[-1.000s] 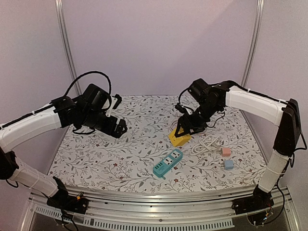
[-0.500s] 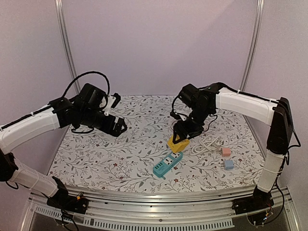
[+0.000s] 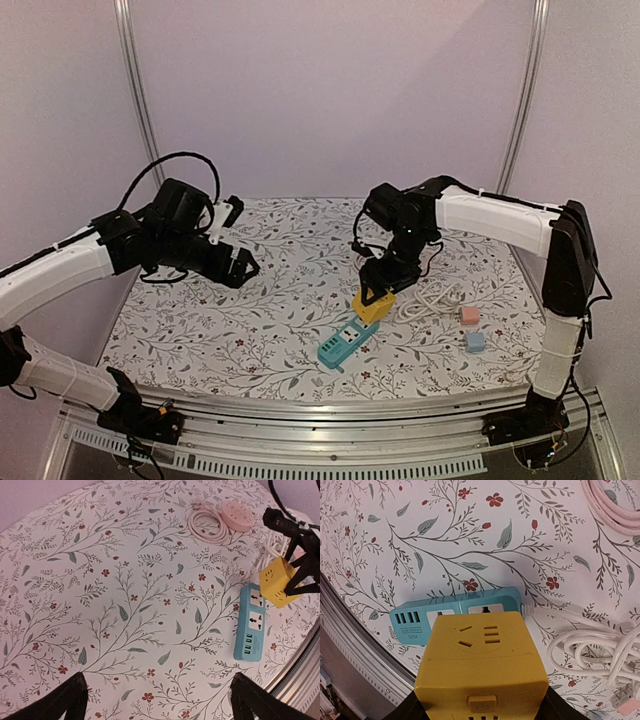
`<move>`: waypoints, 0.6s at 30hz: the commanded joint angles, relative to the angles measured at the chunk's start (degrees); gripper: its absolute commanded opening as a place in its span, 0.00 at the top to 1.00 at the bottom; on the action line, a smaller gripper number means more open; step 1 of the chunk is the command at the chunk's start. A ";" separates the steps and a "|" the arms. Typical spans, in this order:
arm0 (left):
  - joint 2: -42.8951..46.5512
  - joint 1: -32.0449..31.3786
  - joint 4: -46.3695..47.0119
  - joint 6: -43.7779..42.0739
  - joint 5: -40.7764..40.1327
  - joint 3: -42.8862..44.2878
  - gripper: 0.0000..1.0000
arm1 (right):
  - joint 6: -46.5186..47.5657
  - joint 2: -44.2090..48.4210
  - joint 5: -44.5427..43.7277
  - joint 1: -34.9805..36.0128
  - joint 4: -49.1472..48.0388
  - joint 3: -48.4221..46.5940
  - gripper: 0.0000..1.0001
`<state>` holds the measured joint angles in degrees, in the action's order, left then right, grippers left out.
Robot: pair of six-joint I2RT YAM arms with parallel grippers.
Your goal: Insert the plug
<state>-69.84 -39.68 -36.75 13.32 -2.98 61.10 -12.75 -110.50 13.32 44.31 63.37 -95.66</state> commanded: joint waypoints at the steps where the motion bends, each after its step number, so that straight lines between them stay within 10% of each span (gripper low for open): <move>1: 1.48 0.92 0.71 0.30 0.70 -0.81 0.01 | 1.49 -1.50 -1.56 1.17 0.76 -1.93 1.00; 18: 2.43 0.92 0.51 0.69 0.46 -1.26 0.01 | 1.26 -3.99 -4.60 2.66 0.85 -2.07 1.00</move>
<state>-68.25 -39.62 -36.73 13.74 -2.96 60.47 -11.68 -113.06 10.04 46.28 63.90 -96.07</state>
